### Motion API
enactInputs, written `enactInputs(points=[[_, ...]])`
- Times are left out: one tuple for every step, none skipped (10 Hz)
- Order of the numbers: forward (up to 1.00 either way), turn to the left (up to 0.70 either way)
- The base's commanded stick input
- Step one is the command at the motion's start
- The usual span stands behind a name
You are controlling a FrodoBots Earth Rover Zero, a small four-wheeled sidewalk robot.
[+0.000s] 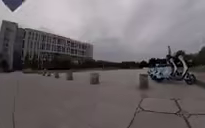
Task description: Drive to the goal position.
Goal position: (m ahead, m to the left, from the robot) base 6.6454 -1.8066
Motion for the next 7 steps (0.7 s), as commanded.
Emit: enactInputs(points=[[0.7, -0.12], [0.7, -0.29], [0.7, -0.3], [0.7, -0.3], [0.7, -0.3], [0.7, -0.3], [0.7, -0.3]])
